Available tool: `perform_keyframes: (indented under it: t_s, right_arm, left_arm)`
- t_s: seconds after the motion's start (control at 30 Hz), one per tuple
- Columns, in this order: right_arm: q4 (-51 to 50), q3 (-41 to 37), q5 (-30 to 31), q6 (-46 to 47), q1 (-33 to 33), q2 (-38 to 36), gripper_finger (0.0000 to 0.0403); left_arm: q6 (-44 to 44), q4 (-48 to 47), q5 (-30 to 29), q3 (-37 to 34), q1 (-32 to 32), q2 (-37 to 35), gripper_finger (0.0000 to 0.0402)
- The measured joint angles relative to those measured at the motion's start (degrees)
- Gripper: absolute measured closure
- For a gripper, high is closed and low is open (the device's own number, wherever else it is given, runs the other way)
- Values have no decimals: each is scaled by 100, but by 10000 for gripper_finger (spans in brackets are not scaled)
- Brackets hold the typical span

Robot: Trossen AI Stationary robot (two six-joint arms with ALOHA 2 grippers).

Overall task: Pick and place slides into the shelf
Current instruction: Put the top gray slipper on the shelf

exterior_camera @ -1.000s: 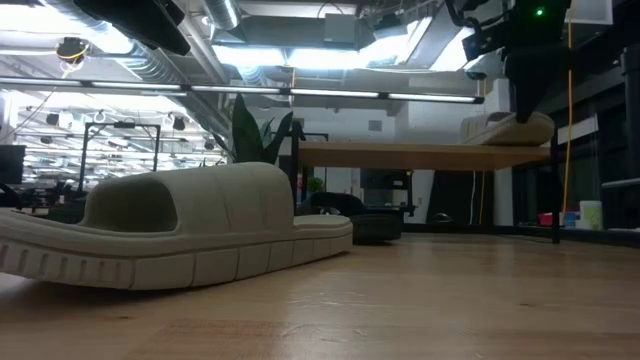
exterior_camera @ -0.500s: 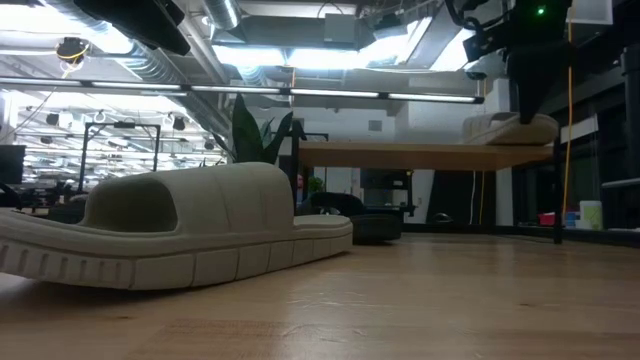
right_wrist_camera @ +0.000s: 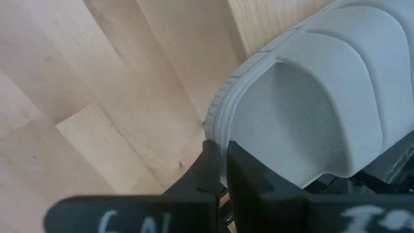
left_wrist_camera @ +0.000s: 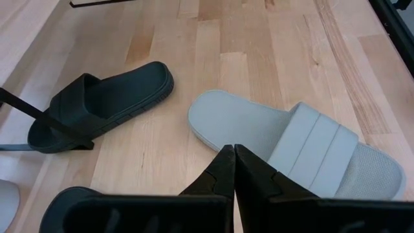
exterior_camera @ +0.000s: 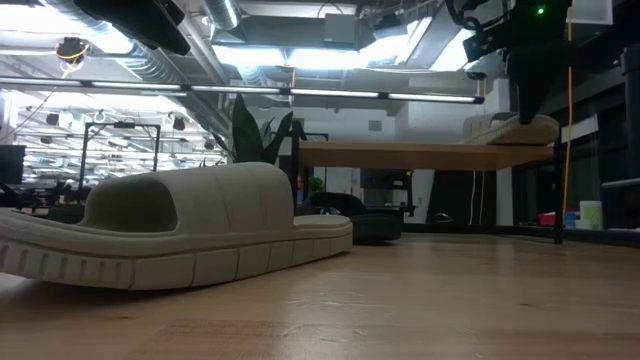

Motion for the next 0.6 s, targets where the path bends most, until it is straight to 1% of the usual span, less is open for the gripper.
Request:
perform_keyframes:
  t_s: [0.33, 0.6]
  right_arm:
    - [-144, 583, 0, 0, -1, 4, 387]
    - [-220, 533, -2, 23, 3, 2, 388]
  left_arm:
    - [0, 0, 0, 0, 0, -2, 401]
    - [0, 0, 0, 0, 0, 0, 401]
